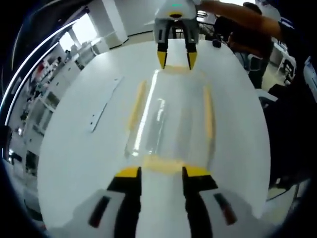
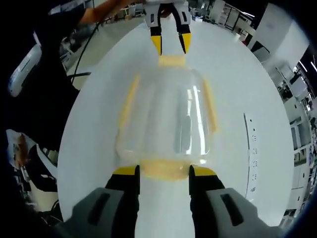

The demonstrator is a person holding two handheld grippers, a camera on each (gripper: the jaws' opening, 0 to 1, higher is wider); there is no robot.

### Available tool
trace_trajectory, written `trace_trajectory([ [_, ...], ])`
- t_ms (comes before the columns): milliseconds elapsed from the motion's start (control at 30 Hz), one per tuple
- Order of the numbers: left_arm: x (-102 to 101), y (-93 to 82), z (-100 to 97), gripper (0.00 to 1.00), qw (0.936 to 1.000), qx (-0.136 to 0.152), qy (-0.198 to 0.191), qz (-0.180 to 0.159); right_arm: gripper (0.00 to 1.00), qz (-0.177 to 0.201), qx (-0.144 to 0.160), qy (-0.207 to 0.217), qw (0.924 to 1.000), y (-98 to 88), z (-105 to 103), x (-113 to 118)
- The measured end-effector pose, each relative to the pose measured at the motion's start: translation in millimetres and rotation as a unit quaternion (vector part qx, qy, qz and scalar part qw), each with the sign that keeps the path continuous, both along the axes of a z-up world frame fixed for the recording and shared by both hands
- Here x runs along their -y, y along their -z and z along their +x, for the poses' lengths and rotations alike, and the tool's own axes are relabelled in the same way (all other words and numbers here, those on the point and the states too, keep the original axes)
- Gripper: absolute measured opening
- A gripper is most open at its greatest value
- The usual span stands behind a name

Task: Snap each plastic latch of the storage box into its locked position after aligning the lid with the box until every specified latch is closed and the lid sits flush.

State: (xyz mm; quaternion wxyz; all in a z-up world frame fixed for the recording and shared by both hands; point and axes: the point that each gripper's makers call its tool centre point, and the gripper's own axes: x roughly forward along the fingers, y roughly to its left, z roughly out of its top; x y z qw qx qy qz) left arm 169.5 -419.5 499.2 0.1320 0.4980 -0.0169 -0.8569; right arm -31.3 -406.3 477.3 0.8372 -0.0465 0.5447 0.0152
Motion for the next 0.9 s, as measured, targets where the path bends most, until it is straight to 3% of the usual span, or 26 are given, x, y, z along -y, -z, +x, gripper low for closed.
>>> trace_trajectory([
  [267, -8.3, 2.5, -4.7, 0.4, 0.9992, 0.025, 0.033, -0.001, 0.38, 0.001, 0.004, 0.001, 1.0, -1.9, 3.5, -3.3],
  [400, -5.6, 6.9, -1.5, 0.45, 0.9975, 0.054, 0.045, -0.003, 0.38, 0.002, 0.005, 0.001, 1.0, -4.6, 4.2, 0.6],
  [900, 3.1, 18.0, -8.0, 0.45, 0.9926, 0.094, 0.077, 0.002, 0.38, 0.006, 0.009, 0.002, 0.9999, -9.3, 8.0, 5.9],
])
